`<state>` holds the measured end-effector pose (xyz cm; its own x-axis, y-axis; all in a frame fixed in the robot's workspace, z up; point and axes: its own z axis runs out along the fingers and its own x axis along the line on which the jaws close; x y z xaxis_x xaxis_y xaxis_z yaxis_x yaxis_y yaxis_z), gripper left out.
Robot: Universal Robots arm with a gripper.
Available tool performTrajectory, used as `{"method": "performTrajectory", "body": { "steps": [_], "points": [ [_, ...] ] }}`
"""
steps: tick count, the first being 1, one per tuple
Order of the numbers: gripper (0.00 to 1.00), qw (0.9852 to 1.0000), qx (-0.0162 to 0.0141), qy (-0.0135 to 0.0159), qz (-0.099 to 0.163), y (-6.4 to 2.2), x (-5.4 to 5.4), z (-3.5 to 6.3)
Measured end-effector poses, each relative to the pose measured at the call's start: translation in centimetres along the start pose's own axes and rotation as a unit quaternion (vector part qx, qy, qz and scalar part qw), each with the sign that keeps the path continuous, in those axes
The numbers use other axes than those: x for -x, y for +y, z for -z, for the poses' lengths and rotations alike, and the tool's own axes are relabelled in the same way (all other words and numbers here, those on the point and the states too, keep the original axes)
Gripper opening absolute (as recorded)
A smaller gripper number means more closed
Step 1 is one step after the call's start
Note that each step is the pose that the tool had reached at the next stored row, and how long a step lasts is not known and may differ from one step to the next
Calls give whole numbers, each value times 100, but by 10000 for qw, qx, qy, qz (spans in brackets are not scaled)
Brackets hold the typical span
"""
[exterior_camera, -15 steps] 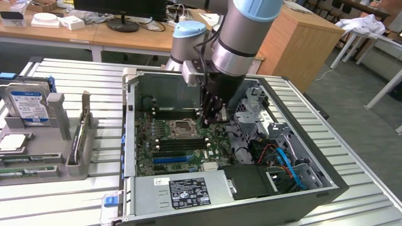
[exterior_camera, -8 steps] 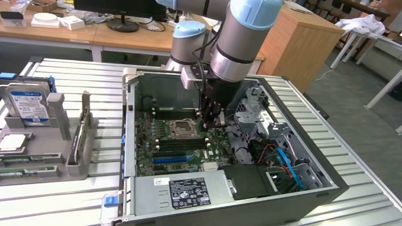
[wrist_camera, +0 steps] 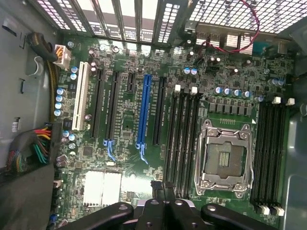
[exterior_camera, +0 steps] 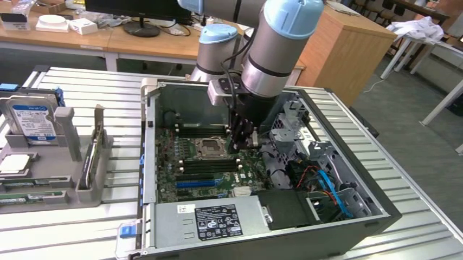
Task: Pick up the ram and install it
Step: 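Press down the ram until it locks into place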
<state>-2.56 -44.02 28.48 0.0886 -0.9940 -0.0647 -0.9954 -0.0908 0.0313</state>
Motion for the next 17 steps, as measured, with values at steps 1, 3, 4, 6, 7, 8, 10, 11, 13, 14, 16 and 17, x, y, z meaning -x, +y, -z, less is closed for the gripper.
{"method": "performTrajectory", "body": {
  "steps": [1,3,4,6,7,8,10,11,13,14,16,17],
  "points": [
    [10,10000,0,0,0,0,0,0],
    [10,10000,0,-1,0,0,0,0],
    [10,10000,0,-1,0,0,1,8],
    [10,10000,0,0,0,2,5,70],
    [10,10000,0,-1,0,3,7,113],
    [10,10000,0,0,0,5,10,158],
    [10,10000,0,-1,0,8,16,250],
    [10,10000,0,-1,0,9,19,295],
    [10,10000,0,-2,0,12,25,385],
    [10,10000,0,-2,0,13,28,430],
    [10,10000,-1,-5,0,16,34,522],
    [10,10000,-1,-6,0,18,37,567]
  ]
}}
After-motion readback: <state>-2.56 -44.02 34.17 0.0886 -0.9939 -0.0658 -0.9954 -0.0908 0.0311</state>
